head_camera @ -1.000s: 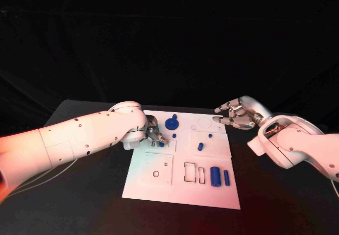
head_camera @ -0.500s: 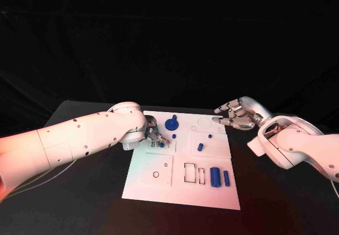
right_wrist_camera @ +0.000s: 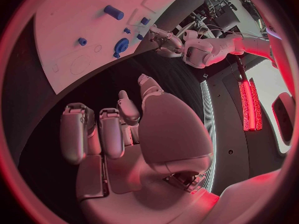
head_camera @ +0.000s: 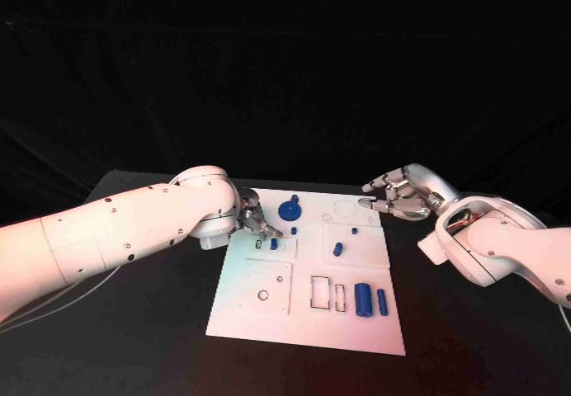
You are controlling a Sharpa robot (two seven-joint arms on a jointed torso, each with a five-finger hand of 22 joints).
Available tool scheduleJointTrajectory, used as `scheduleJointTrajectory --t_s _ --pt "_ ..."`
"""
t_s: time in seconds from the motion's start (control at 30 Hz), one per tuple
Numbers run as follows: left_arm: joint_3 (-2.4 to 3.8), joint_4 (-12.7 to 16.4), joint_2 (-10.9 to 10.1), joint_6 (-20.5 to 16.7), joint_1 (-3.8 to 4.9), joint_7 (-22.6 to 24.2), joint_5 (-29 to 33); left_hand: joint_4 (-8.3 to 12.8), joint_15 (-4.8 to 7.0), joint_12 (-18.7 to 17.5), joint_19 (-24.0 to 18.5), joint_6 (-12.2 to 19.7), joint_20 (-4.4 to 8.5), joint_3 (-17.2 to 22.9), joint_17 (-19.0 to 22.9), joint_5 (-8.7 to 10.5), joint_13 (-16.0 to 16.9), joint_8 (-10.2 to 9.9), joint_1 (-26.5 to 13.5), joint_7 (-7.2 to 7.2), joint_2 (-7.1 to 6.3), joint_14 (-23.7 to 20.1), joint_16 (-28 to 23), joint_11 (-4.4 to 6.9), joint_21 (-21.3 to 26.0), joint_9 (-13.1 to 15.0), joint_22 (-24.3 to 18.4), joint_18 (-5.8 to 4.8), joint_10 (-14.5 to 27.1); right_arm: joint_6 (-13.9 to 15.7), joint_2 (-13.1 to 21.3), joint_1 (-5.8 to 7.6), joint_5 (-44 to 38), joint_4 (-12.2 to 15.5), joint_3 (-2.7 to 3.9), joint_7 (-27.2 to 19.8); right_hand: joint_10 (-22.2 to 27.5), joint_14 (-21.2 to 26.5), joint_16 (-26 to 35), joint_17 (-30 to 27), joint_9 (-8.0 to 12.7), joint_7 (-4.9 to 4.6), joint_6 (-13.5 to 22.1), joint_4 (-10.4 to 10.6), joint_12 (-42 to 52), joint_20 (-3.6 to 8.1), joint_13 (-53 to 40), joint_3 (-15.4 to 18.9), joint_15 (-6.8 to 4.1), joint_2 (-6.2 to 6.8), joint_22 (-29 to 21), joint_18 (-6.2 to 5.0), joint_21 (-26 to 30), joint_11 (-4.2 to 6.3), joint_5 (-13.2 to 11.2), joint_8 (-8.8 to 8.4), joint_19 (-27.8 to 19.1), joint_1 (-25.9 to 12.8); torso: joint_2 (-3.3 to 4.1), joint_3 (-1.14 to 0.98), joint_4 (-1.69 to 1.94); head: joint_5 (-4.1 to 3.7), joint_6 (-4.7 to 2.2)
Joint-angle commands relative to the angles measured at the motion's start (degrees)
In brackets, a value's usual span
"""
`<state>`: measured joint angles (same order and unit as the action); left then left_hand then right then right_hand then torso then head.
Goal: Assemble the parts on the task board
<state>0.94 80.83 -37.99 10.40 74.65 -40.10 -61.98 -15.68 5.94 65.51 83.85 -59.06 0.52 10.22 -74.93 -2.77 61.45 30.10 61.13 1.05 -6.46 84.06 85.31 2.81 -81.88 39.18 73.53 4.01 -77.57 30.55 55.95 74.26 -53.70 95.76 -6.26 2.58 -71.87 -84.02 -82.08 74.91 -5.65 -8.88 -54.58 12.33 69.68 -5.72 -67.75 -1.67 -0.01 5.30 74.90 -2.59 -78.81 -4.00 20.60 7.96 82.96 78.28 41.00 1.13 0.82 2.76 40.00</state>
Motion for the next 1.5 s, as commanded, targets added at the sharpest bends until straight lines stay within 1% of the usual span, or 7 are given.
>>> scheduleJointTrajectory --t_s 0.03,0.17,0.47,0.7,0.97,1.27,1.5 --pt "0.52 0.3 -0.9 1.4 1.83 -0.6 0.3 -0.1 0.01 -1.6 -0.3 0.6 -0.13 -0.7 -9.5 -0.17 -1.7 -0.3 0.8 0.21 0.05 4.3 -0.2 -0.17 0.7 0.0 -0.9 -0.49 1.1 -0.6 0.0 -0.04 -0.7 0.0 0.0 0.0 0.3 -2.8 0.4 2.0 -0.1 0.21 -0.2 0.0 -0.3 -0.03 0.0 0.2 -0.45 0.15 6.9 -0.46 0.3 0.18 -0.3 0.22 -0.4 0.1 0.02 -0.06 0.02 0.1 -0.15" --pt "0.83 -2.0 -1.2 0.6 4.2 -0.7 0.4 -0.6 -0.41 -3.9 -0.8 1.8 -0.45 -2.1 -9.4 -0.17 -4.1 -1.3 1.9 0.8 0.54 4.3 -0.3 -0.67 1.4 -0.6 -2.0 -0.29 2.6 -0.6 0.0 -0.04 -0.7 -0.1 0.0 0.1 0.2 -2.8 0.4 2.0 -0.1 0.21 -0.2 0.0 -0.2 -0.03 0.0 0.2 -0.45 0.09 6.9 -0.47 0.3 0.18 -0.3 0.24 -0.4 0.1 0.03 -0.05 0.0 0.44 -0.38" --pt "0.88 -7.1 0.8 -1.2 5.49 -0.7 -0.8 -0.9 -0.63 -3.2 -0.6 2.4 -0.62 -3.2 -9.5 -0.16 -3.5 -2.0 2.0 1.12 0.78 4.3 -0.3 -0.93 1.2 -1.0 -1.5 -0.37 2.1 -0.6 -0.2 -0.04 -0.7 -0.2 0.0 0.1 0.2 -2.8 0.4 2.0 -0.1 0.21 -0.2 0.0 -0.2 -0.03 0.0 0.2 -0.45 0.09 6.9 -0.47 0.3 0.18 -0.3 0.24 -0.4 0.1 0.18 0.14 -0.02 0.45 -0.58" --pt "0.04 -11.0 3.5 0.5 5.38 -0.6 -2.5 -0.9 -0.72 -3.3 -0.7 2.5 -0.7 -4.0 -9.4 -0.17 -3.6 -2.2 2.1 1.24 0.64 4.3 -0.3 -1.04 1.3 -1.2 -1.6 -0.35 2.2 -0.6 -0.3 -0.04 -0.7 -0.4 0.0 0.0 0.2 -2.8 0.4 2.0 -0.1 0.21 -0.2 0.1 -0.2 -0.02 0.0 0.2 -0.45 0.04 6.9 -0.46 0.3 0.18 -0.3 0.25 -0.4 0.1 0.15 0.1 -0.03 0.75 -0.37" --pt "-1.0 -15.7 6.2 0.2 4.09 1.7 -3.9 -0.9 -1.42 -4.7 -1.2 4.4 -1.27 -6.1 -9.2 -0.17 -5.4 -4.7 2.8 2.29 1.37 4.2 -0.5 -1.91 2.0 -3.0 -2.8 -0.12 3.6 -0.6 -0.4 -0.07 -0.7 -0.4 0.0 0.0 0.2 -2.8 0.4 2.0 -0.1 0.21 -0.2 0.1 -0.2 -0.02 0.0 0.2 -0.45 0.04 6.9 -0.46 0.3 0.18 -0.3 0.25 -0.4 0.1 0.33 0.13 -0.12 0.99 -0.3" --pt "-1.35 -17.6 7.5 0.3 3.0 2.9 -5.0 -0.9 -1.59 -4.6 -1.2 4.6 -1.43 -6.5 -9.3 -0.17 -5.4 -5.2 3.0 2.49 1.53 4.2 -0.4 -2.1 1.9 -3.4 -2.6 -0.14 3.7 -0.6 -0.4 -0.07 -0.7 -0.3 0.0 0.1 0.2 -2.8 0.4 2.0 -0.1 0.21 -0.2 0.1 -0.2 -0.02 0.0 0.2 -0.45 0.04 6.9 -0.46 0.3 0.18 -0.3 0.25 -0.4 0.1 0.69 0.31 -0.26 1.03 -0.4" --pt "-1.39 -17.8 8.0 0.9 2.65 3.2 -4.0 -0.9 -1.6 -4.5 -1.2 4.5 -1.45 -6.6 -9.3 -0.17 -5.3 -5.2 3.0 2.5 1.6 4.2 -0.4 -2.11 1.9 -3.5 -2.5 -0.16 3.7 -0.6 -0.5 -0.07 -0.7 -0.4 -0.01 0.0 0.2 -2.8 0.4 2.0 -0.1 0.21 -0.2 0.1 -0.2 -0.02 0.0 0.2 -0.45 0.04 6.9 -0.46 0.3 0.18 -0.3 0.25 -0.4 0.1 0.58 0.26 -0.21 0.92 -0.22"
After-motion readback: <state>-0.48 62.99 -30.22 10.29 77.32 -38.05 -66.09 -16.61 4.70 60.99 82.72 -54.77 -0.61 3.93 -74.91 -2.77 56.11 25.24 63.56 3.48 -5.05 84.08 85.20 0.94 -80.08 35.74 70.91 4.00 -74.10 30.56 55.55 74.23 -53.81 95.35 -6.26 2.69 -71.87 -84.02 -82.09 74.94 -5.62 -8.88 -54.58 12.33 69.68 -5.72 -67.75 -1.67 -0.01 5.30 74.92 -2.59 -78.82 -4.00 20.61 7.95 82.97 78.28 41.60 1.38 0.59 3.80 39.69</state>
